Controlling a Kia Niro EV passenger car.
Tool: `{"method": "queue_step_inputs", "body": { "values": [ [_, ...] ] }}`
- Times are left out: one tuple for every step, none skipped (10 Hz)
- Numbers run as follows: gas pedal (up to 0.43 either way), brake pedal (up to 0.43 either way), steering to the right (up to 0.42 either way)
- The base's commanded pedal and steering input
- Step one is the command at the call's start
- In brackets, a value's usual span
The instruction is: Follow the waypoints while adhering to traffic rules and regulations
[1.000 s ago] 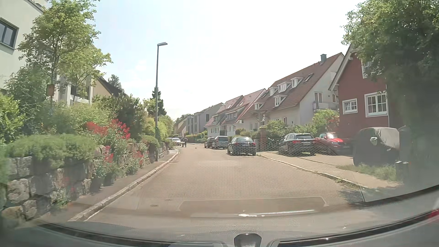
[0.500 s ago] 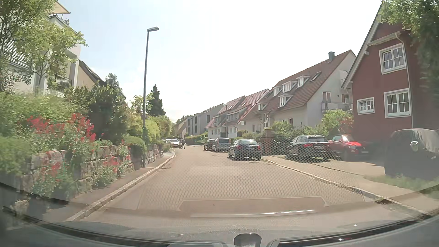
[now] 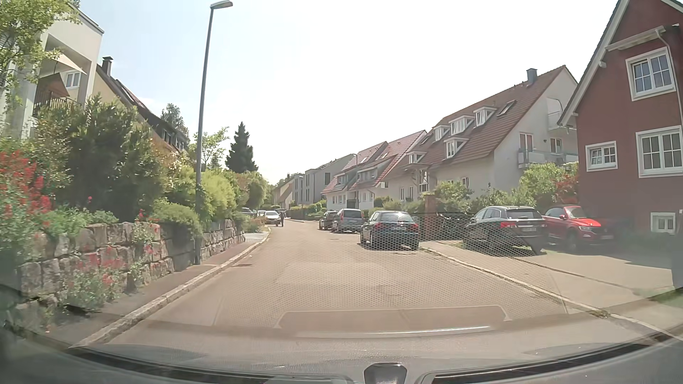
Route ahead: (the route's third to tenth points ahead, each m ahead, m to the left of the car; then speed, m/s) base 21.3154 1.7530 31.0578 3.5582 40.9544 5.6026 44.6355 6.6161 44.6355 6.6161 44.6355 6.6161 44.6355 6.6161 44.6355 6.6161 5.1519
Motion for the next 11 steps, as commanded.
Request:
{"method": "queue_step_inputs", "body": {
  "values": [
    [0.059, 0.000, -0.042],
    [0.059, 0.000, -0.043],
    [0.059, 0.000, -0.045],
    [0.059, 0.000, -0.045],
    [0.059, 0.000, -0.046],
    [0.059, 0.000, -0.045],
    [0.059, 0.000, -0.045],
    [0.059, 0.000, -0.048],
    [0.059, 0.000, -0.049],
    [0.059, 0.000, -0.047],
    [0.059, 0.000, -0.043]
  ]
}}
